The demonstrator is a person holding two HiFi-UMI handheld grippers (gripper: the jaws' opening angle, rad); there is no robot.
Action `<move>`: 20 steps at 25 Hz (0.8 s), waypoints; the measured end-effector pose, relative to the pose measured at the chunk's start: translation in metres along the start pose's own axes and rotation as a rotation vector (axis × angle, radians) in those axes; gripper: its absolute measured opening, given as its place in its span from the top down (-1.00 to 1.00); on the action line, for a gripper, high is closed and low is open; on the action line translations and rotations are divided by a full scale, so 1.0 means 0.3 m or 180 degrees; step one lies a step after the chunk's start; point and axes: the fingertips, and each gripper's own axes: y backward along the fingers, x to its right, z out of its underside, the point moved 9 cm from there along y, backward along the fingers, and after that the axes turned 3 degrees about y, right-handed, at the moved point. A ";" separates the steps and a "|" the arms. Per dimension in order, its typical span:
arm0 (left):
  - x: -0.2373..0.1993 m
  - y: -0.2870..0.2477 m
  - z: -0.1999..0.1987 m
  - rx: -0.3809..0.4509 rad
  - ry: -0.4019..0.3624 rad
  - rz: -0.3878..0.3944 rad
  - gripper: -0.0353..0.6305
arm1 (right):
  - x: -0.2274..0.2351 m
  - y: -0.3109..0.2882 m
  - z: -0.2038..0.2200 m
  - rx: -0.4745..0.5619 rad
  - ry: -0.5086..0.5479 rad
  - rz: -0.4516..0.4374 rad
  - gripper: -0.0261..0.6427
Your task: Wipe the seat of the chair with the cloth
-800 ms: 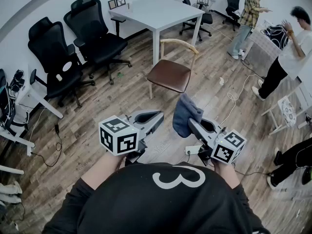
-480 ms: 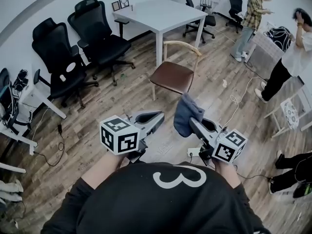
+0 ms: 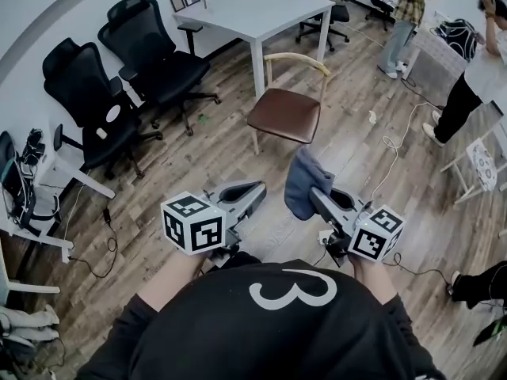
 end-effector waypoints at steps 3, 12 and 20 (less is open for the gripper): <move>-0.090 -0.010 0.000 -0.0081 0.0190 0.0028 0.85 | 0.038 -0.061 0.033 -0.0059 -0.0144 0.0067 0.78; -0.442 -0.025 -0.117 -0.0253 0.0459 0.0072 0.85 | 0.133 -0.346 0.044 -0.0066 -0.0445 0.0297 0.78; -0.734 0.004 -0.252 -0.0271 0.0574 0.0264 0.85 | 0.175 -0.623 -0.013 -0.0106 -0.0431 0.0514 0.78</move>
